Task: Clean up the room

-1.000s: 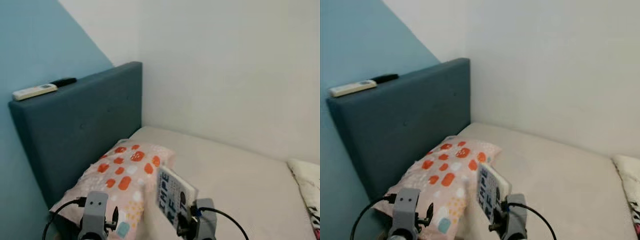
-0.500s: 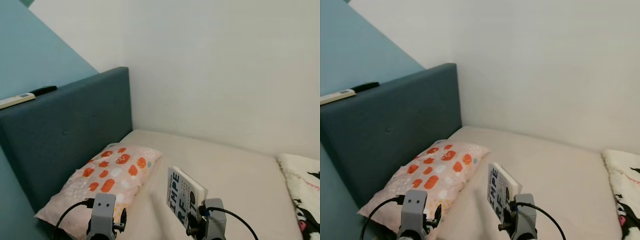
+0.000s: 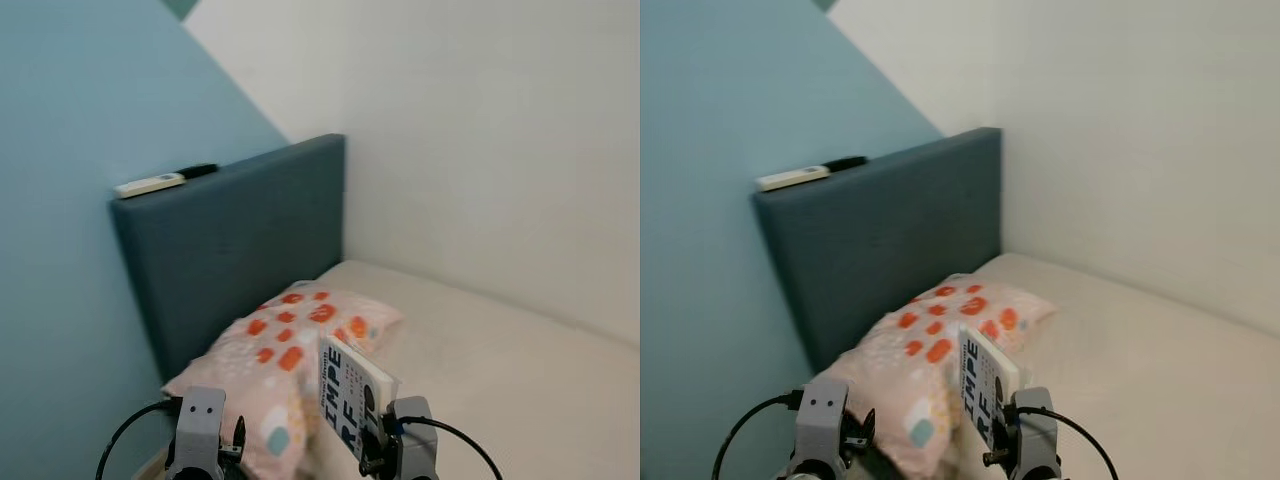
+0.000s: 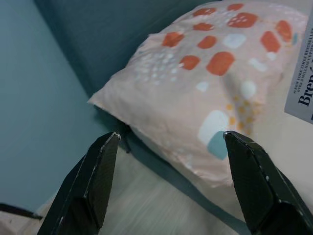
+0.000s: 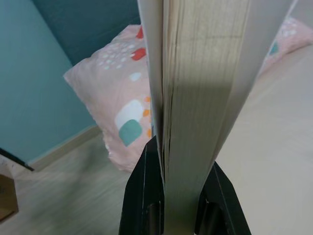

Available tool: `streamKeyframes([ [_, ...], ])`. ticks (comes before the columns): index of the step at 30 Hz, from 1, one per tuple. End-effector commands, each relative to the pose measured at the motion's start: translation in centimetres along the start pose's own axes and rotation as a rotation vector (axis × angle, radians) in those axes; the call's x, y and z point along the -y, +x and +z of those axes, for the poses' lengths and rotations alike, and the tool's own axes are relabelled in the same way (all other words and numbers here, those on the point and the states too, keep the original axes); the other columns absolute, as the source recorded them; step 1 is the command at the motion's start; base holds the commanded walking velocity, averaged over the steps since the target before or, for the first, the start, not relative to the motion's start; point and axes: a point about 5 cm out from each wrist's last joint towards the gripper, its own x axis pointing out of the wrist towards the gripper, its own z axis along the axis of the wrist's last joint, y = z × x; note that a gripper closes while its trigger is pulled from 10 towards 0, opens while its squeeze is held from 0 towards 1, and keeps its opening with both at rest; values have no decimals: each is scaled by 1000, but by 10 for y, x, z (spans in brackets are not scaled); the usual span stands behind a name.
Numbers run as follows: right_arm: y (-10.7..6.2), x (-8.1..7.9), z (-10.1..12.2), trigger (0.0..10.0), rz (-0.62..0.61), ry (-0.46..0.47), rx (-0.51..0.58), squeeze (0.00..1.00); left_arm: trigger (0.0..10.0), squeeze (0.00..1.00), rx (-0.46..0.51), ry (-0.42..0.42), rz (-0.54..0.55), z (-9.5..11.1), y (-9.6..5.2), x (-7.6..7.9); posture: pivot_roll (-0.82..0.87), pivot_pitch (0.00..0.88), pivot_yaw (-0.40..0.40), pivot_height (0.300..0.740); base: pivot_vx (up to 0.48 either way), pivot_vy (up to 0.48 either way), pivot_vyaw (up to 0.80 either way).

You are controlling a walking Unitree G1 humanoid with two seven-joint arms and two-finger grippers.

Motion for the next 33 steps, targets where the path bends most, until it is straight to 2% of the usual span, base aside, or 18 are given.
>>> streamKeyframes([
  [1, 1, 0, 6, 10000, -1, -15, 35, 0, 10000, 0, -20, 9, 13, -5, -1, -3, 24, 85, -40, 740, 0, 0, 800],
  [20, 0, 4, 8, 10000, -17, -16, 44, 0, 10000, 0, -24, 9, -6, -5, -1, -1, 22, 89, -40, 740, 0, 0, 800],
  [22, 0, 7, 9, 10000, -40, 28, 59, 0, 10000, 0, -25, 15, -12, -5, 0, 0, 21, 90, -38, 740, 0, 0, 0],
  [33, -1, 7, 8, 10000, -51, 25, 54, 0, 10000, 0, -27, 66, -35, -4, 2, 3, 18, 92, -35, 740, 0, 0, 0],
])
